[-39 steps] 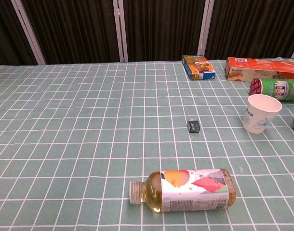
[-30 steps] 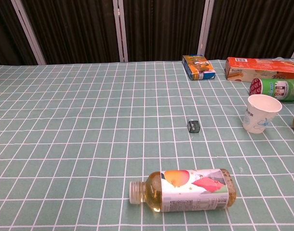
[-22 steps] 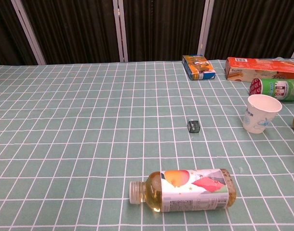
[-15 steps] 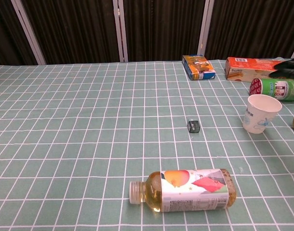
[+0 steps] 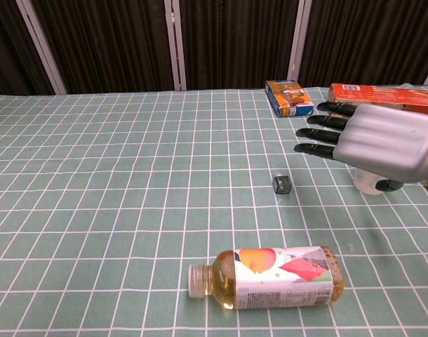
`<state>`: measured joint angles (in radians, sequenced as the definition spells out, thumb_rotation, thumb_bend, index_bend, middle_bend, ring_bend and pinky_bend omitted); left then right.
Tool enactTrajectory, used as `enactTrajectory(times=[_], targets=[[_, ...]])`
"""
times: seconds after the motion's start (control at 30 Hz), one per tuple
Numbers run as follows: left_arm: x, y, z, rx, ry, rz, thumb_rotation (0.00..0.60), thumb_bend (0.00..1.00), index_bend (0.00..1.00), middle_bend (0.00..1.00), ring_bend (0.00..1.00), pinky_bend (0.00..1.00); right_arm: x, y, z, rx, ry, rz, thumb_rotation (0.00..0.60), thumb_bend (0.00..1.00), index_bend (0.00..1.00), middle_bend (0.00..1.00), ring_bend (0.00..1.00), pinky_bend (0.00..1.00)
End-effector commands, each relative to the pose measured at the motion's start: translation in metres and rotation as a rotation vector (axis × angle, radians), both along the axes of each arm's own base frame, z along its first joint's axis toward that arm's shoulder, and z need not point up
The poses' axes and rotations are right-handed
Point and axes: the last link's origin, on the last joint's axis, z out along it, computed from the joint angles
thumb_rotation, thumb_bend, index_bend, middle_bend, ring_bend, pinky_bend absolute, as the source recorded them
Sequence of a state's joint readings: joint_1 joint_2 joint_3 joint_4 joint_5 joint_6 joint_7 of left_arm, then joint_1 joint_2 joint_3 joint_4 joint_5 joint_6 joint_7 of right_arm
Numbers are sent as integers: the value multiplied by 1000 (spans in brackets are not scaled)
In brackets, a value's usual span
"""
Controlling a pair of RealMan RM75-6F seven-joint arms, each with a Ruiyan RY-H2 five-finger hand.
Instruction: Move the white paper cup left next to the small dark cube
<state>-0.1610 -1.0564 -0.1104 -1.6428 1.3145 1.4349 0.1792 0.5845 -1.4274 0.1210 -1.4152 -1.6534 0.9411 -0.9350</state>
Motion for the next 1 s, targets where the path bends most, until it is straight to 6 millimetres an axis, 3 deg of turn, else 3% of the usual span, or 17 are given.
enactTrajectory(times=[0.03, 0.4, 0.7, 0.83, 1.0], targets=[[-1, 0, 0, -2, -2, 2, 600, 60, 0, 0, 0, 0, -3, -10, -14, -34, 131, 29, 600, 0, 38, 0, 0, 0], [-3, 2, 0, -12, -6, 12, 600, 60, 0, 0, 0, 0, -34, -10, -14, -109, 295, -71, 600, 0, 35, 0, 0, 0], [-1, 2, -3, -24, -1, 10, 600, 60, 0, 0, 0, 0, -55, -12, -18, -150, 418, -48, 600, 0, 35, 8, 0, 0], [-1, 3, -4, -24, -3, 5, 600, 59, 0, 0, 0, 0, -58, -14, -19, -157, 432, -32, 600, 22, 65, 129, 7, 70], [-1, 3, -4, -27, -5, 6, 600, 59, 0, 0, 0, 0, -57, -15, -20, -135, 409, 17, 600, 134, 200, 312, 149, 257]])
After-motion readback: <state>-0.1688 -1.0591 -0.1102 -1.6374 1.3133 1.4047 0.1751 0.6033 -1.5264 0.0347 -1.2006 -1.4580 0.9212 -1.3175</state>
